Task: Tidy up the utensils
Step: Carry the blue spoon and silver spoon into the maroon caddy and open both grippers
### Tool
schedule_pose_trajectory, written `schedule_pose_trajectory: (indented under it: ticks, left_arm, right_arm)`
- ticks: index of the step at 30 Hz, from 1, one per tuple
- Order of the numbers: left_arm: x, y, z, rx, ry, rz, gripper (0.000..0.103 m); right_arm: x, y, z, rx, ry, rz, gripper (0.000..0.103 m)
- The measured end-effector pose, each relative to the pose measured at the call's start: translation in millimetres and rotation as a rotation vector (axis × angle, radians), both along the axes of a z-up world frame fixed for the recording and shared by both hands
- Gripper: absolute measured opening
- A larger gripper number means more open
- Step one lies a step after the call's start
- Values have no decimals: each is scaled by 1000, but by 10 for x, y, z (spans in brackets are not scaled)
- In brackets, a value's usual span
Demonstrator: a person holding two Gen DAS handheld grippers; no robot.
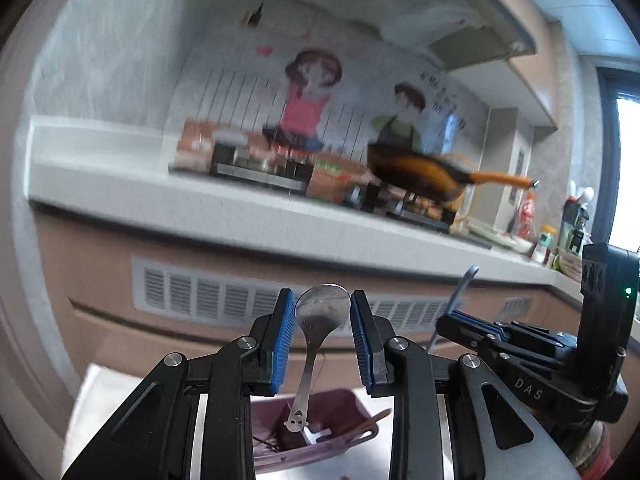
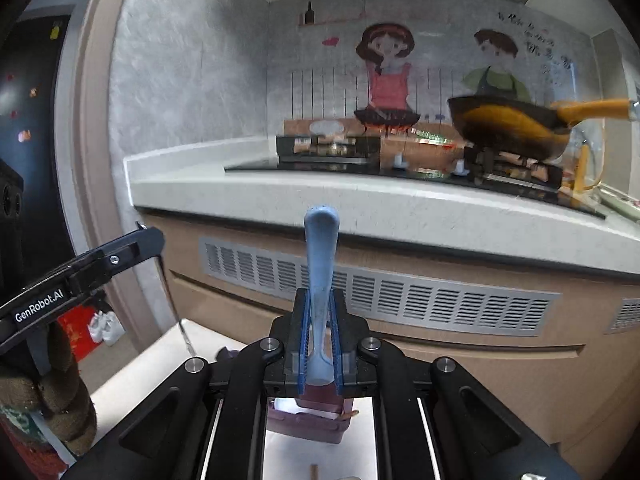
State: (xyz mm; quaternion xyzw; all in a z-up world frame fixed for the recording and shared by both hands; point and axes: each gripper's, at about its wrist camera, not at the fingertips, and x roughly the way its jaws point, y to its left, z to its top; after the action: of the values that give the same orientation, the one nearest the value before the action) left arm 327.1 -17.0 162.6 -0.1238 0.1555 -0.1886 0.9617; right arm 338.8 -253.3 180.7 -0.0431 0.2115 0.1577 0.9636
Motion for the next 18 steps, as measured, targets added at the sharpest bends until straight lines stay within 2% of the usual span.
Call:
schedule_pose_trajectory:
  ticks: [7, 9, 11, 12, 14, 16, 18]
  left_arm:
    - [452, -102, -518, 10, 129, -12, 29]
    - [550, -133, -664, 21, 174, -60, 35]
    - [570, -152, -755, 63, 205, -55, 45]
    - [537, -138, -767, 78, 203, -43, 47]
    - [441, -106, -746, 82, 193, -42, 48]
    - [279, -54, -712, 93, 181, -34, 53]
    - [93, -14, -740, 121, 187, -26, 53]
  right_arm:
    - [551, 70, -679, -20, 166, -9, 10]
    - [653, 92, -861, -38, 225, 12, 10]
    - [738, 93, -1026, -54, 283, 26, 16]
    - [745, 69, -1064, -51, 293, 24, 21]
    - [682, -24, -1035, -20, 290, 25, 23]
    - [540, -108, -939, -1, 261, 29, 25]
    - [315, -172, -853, -12, 214, 23, 29]
